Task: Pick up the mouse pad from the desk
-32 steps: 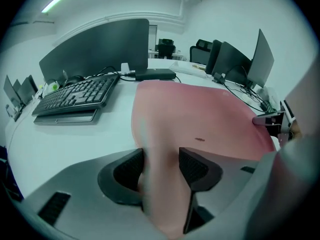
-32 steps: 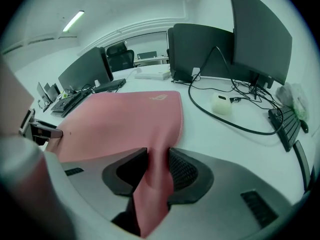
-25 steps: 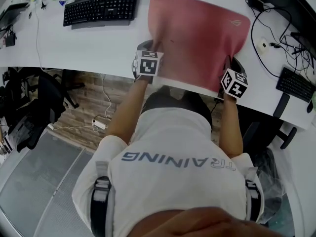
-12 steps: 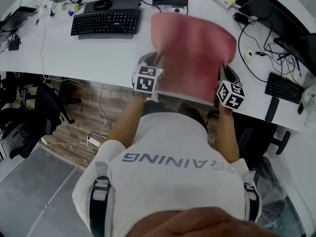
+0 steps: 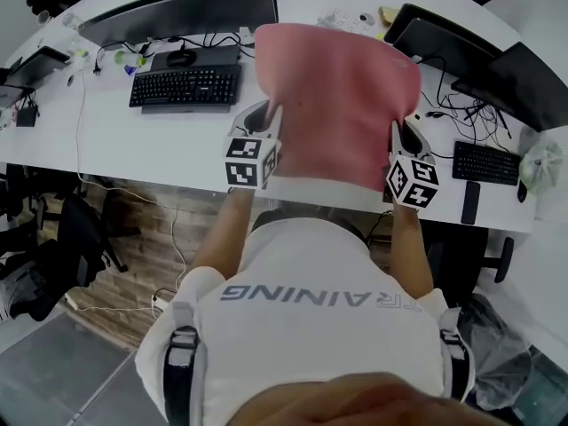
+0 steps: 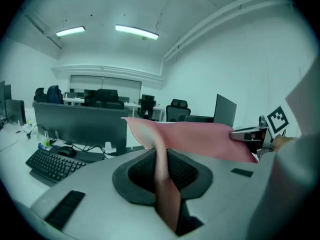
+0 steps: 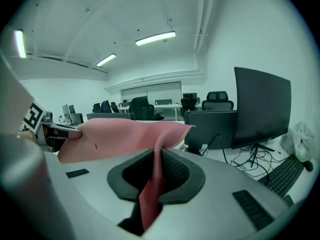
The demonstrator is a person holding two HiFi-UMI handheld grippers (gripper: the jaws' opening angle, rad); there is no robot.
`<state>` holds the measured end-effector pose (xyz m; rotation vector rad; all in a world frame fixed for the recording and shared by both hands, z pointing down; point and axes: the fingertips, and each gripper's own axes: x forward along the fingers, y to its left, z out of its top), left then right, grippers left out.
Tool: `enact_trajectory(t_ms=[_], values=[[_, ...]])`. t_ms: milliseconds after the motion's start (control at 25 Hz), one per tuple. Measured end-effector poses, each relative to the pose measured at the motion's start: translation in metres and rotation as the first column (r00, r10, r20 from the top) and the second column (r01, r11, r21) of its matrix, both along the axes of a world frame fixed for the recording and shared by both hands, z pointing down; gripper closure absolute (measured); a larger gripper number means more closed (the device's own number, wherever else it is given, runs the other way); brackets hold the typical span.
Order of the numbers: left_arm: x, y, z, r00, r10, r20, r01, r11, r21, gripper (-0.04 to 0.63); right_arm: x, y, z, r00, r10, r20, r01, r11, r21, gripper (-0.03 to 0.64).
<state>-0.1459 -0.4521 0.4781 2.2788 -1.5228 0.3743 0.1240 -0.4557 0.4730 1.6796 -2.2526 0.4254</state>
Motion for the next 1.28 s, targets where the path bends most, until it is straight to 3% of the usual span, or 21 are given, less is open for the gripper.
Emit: enact_trajectory(t_ms=[240, 640, 880, 1280], values=[[0.007, -0.007, -0.066, 0.999, 0.021, -0.025, -0.017, 0.989, 0.145, 0.511, 0.0, -0.003, -0.065, 1.0, -0.001, 0.019, -0.002, 0.989, 0.145, 0.555], [0.008, -0.003, -0.165, 0.999, 0.01, -0.048, 0.008, 0.929, 0.369, 0.511, 0.003, 0.001, -0.153, 0.998, -0.018, 0.063, -0.005, 0.939, 0.345, 0.555], [0.01, -0.002, -0.174, 0.998, 0.014, -0.065, 0.013, 0.92, 0.391, 0.512, 0.003, 0.001, -0.167, 0.998, -0.018, 0.063, -0.007, 0.929, 0.369, 0.555], [0.005, -0.001, -0.164, 0.998, -0.002, -0.068, 0.027, 0.927, 0.373, 0.512, -0.002, 0.0, -0.159, 0.998, -0.029, 0.064, 0.005, 0.937, 0.35, 0.556]])
